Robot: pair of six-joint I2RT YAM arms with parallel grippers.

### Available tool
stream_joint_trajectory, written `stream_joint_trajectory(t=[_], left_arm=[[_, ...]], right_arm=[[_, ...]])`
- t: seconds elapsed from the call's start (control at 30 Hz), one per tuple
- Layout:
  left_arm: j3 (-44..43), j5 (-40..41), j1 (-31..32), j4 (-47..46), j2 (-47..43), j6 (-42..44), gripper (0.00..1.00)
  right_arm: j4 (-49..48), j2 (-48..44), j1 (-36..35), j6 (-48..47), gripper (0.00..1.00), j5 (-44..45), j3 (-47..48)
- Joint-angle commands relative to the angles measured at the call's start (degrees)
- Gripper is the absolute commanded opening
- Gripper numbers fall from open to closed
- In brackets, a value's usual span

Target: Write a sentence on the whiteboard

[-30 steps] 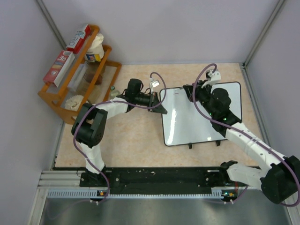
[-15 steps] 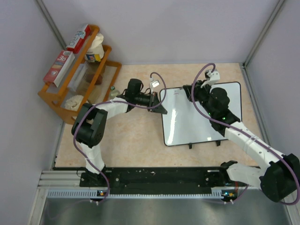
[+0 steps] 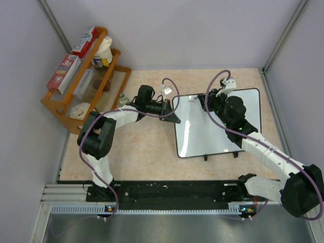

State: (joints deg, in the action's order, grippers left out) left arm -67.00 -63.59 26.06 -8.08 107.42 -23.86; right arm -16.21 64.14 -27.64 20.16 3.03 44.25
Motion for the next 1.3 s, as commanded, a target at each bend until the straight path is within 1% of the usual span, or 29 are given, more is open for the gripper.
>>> stream_joint_trajectory(t=[0.0, 0.7, 0.97, 1.27], left_arm=[[0.0, -1.2, 1.5, 1.6, 1.0, 3.0, 0.00], [0.3, -1.0, 1.5, 1.0, 1.5, 2.8, 0.00], [0.2, -1.0, 1.4, 0.6, 1.9, 2.6, 0.00], [0.5, -0.9, 1.4, 0.7, 1.7, 2.7, 0.00]], right_arm=[[-0.8, -0.1, -0.5, -0.3, 0.00, 1.5, -1.3], [1.8, -6.6, -0.5, 0.5, 0.00, -1.2, -7.9], [3.2, -9.4, -0.6, 1.1, 0.00, -1.8, -5.8], [3.5, -8.4, -0.1, 1.5, 0.00, -1.4, -1.5]])
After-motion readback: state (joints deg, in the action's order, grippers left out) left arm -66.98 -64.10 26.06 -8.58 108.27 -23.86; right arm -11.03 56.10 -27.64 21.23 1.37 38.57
